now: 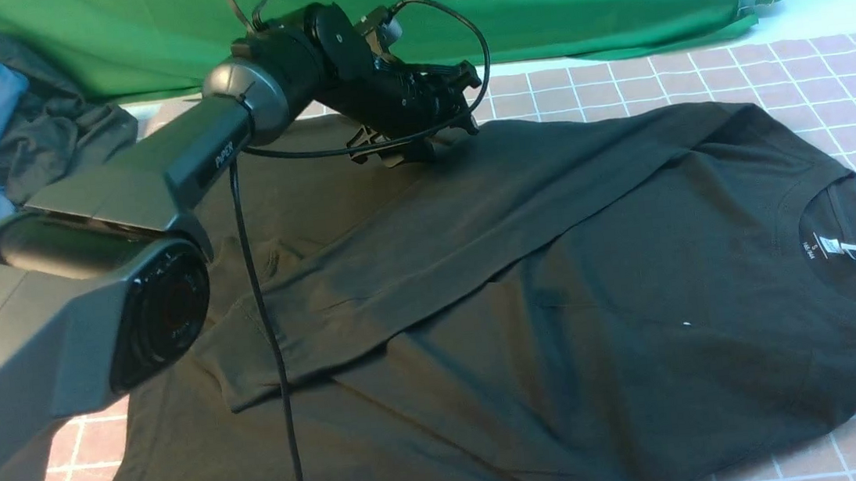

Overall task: Fold a long-sleeved shirt over a pink coffee tablecloth.
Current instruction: 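Grasp the near edge of the shirt at its hem and shoulder corners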

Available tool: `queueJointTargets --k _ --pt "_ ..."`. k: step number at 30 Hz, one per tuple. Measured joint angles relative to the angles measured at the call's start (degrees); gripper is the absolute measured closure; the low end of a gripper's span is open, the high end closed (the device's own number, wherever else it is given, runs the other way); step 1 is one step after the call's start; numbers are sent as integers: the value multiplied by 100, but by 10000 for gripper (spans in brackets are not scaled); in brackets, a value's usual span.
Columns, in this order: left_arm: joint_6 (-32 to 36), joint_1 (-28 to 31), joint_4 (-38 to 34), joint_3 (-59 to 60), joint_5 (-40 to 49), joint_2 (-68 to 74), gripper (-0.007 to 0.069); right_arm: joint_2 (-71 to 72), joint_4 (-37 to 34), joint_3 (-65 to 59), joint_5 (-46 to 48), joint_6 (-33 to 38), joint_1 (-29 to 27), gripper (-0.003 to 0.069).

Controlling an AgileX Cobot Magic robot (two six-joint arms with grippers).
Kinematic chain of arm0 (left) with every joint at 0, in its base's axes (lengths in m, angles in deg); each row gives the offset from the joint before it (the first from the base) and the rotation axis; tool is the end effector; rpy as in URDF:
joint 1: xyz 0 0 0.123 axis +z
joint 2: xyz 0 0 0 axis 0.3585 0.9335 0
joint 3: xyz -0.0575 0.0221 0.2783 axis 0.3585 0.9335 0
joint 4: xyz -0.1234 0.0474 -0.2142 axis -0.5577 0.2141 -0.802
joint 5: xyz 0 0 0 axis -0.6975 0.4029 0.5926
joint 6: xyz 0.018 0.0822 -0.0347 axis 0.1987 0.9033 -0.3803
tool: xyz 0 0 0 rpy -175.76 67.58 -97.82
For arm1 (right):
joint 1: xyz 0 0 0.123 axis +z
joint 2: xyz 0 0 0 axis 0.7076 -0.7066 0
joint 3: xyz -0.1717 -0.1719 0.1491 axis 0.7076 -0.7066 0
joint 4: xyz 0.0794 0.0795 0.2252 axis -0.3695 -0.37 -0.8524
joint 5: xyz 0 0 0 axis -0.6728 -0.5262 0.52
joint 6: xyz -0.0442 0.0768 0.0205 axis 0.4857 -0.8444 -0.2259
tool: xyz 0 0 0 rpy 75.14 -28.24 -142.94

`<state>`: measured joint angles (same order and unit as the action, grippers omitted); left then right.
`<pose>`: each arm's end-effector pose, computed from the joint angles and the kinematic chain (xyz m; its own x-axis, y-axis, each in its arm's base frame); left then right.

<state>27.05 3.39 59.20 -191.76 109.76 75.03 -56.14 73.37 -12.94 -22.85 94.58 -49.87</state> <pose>0.5262 -0.1929 0.1654 -0.8617 -0.2668 -0.4316 -0.0049 0.8549 -0.5187 0.2863 -0.0116 0.3066 -0.8475 0.0605 -0.5273 0.0018 0.9938 0.1112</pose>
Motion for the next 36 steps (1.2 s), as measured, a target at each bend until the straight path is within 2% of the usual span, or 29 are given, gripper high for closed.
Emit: queueJointTargets --k 6,12,15,18,21,29,33,36 --pt "94 0 70 0 -436 66 139 0 0 0 -58 18 0 600" --pt "470 0 74 0 -639 66 151 0 0 1 -85 20 0 589" --pt "548 0 74 0 -639 66 202 0 -2 1 -85 26 0 589" --pt "598 0 74 0 -474 36 338 0 -2 1 -85 102 0 589" --pt "625 0 128 0 -98 -81 417 0 -2 6 -85 146 0 588" --pt "702 0 1416 -5 842 -1022 431 -426 -23 743 -58 146 0 571" --pt "815 5 1546 -11 1160 -1354 429 -1177 -187 1485 78 146 0 549" --pt "849 1 1618 -11 1327 -1517 430 -1576 -278 1881 72 146 0 485"
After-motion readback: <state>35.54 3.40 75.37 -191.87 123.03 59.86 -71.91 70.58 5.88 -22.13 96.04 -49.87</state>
